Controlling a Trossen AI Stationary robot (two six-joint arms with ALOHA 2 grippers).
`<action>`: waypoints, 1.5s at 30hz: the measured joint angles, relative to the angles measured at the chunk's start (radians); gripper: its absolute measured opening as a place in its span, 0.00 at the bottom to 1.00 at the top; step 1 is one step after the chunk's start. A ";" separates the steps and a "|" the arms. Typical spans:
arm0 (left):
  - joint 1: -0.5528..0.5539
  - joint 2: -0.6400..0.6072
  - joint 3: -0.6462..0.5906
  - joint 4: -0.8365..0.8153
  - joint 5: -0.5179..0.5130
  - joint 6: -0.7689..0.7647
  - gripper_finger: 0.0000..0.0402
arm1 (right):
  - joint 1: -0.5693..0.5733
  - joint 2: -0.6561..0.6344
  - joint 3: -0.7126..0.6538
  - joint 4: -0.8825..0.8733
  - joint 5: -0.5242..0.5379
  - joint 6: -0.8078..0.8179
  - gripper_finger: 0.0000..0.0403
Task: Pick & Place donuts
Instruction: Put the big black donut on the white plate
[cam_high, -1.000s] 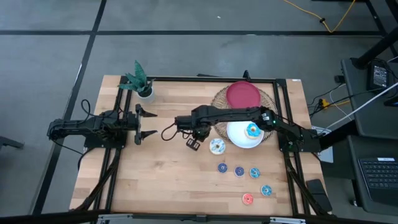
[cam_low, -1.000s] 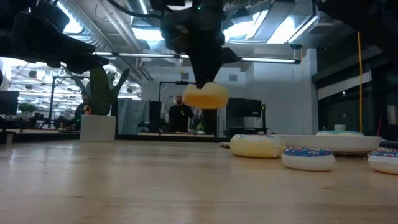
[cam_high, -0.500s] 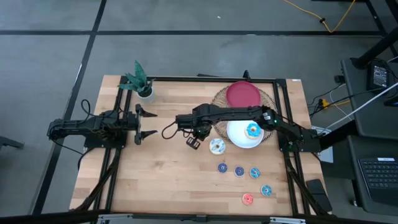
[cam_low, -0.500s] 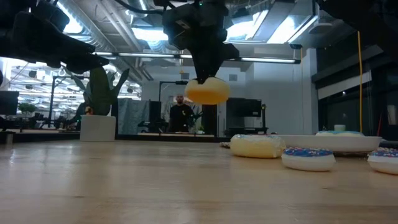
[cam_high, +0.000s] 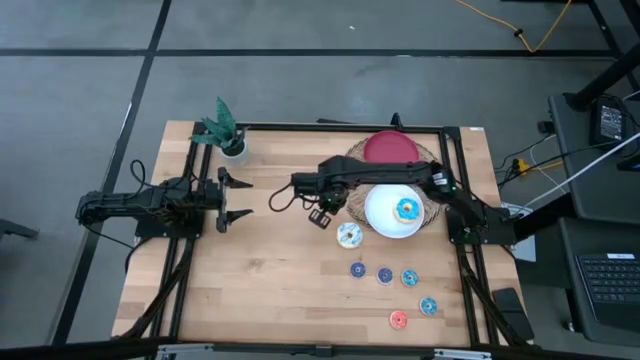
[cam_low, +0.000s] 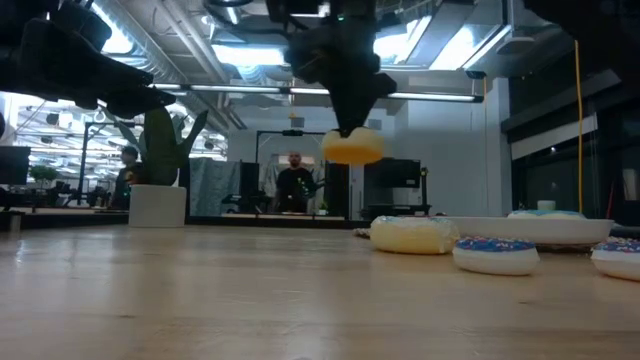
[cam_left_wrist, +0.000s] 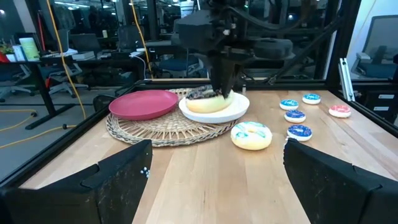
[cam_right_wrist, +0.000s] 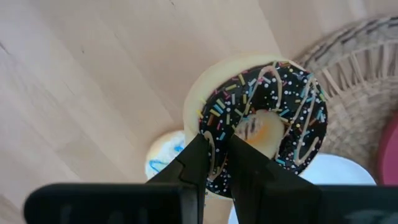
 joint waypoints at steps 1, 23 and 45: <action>0.000 0.000 0.000 0.000 0.000 0.000 0.88 | -0.002 -0.021 -0.033 0.013 0.000 0.000 0.14; 0.000 0.000 0.000 0.000 0.000 0.000 0.88 | -0.050 -0.405 -0.678 0.250 0.030 0.189 0.14; 0.000 0.000 0.000 0.000 0.000 0.000 0.88 | -0.138 -0.421 -0.842 0.292 0.047 0.330 0.14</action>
